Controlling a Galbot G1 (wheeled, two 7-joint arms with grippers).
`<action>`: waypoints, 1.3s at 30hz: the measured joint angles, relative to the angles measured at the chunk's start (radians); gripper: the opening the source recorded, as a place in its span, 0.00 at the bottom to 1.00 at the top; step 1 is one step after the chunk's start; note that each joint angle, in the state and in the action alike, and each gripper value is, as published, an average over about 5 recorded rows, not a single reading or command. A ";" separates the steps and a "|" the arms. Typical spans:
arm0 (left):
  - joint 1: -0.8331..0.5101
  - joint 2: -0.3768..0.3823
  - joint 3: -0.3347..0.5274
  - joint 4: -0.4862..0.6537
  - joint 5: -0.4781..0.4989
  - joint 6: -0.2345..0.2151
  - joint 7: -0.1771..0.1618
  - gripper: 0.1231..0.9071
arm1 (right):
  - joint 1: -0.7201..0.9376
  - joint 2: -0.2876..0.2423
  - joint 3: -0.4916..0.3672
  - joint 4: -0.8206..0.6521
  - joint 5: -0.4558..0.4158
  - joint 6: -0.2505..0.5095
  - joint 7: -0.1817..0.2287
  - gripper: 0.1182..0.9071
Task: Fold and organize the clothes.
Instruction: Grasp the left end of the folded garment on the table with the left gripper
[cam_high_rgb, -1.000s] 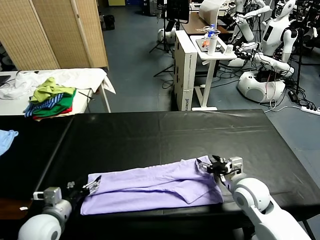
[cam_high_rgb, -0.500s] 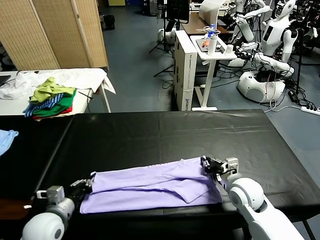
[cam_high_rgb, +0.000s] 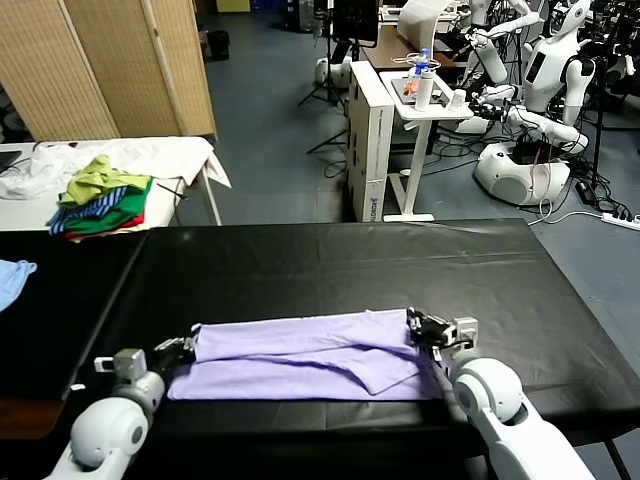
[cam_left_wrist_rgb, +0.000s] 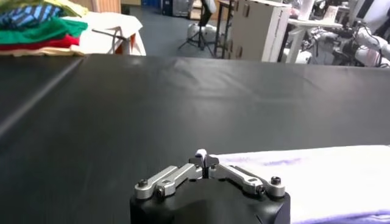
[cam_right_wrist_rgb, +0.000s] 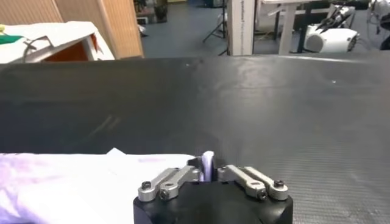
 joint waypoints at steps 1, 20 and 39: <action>0.010 0.000 -0.008 -0.010 -0.007 0.001 0.000 0.46 | -0.007 -0.006 0.008 0.011 0.006 0.000 0.000 0.98; 0.168 -0.156 -0.125 -0.104 -0.012 -0.014 0.025 1.00 | -0.088 -0.035 0.095 0.101 0.026 0.000 0.005 1.00; 0.183 -0.248 -0.107 -0.093 0.054 -0.039 0.044 0.69 | -0.085 -0.027 0.099 0.103 0.025 0.001 0.004 1.00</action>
